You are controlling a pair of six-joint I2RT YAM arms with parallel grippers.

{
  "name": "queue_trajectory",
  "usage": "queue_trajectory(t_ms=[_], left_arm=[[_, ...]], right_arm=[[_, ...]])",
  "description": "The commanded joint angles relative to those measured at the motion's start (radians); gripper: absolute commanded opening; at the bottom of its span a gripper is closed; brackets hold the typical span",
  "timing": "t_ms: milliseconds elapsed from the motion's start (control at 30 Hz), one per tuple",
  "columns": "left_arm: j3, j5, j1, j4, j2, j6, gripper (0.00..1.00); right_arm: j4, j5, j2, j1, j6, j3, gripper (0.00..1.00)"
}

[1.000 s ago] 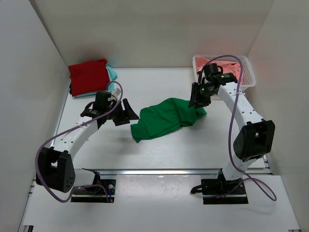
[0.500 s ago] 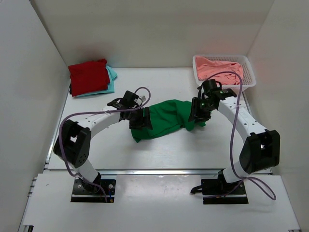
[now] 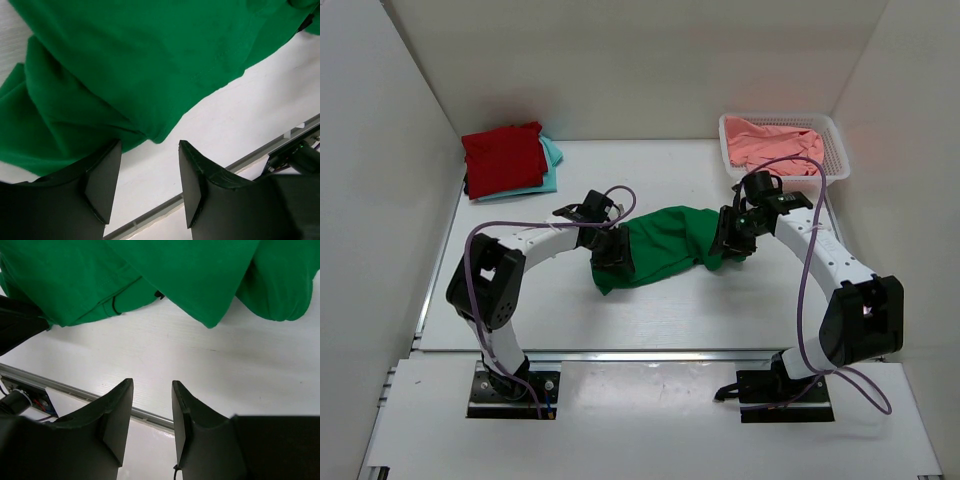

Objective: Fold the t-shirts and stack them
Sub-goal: Flatten out the tshirt

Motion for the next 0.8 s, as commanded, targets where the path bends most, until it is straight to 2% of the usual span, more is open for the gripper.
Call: queue_trajectory(t_ms=[0,367,433,533,600,700,767], left_arm=[[0.036,0.036,-0.01,0.038,0.004,-0.035,0.59],[0.068,0.084,-0.035,0.085,0.07,-0.081,0.55],[0.082,0.091,-0.033,0.091,0.072,-0.095,0.48],[0.094,0.099,-0.032,0.099,0.082,-0.114,0.14],[0.106,0.108,-0.018,0.092,0.069,-0.133,0.0],[0.16,0.053,0.02,0.087,0.0,-0.179,0.0],[0.187,0.016,0.059,0.089,-0.057,-0.228,0.0]], right_arm=[[0.025,-0.012,-0.051,-0.02,0.014,-0.012,0.34],[0.02,-0.032,-0.092,-0.076,0.005,-0.048,0.35],[0.023,-0.035,-0.095,-0.082,0.005,-0.045,0.35],[0.025,-0.046,-0.098,-0.092,-0.006,-0.057,0.35],[0.029,-0.052,-0.103,-0.095,-0.012,-0.064,0.35],[0.071,-0.06,-0.114,-0.05,0.009,-0.054,0.36],[0.136,-0.066,-0.123,0.021,0.081,-0.049,0.36]])
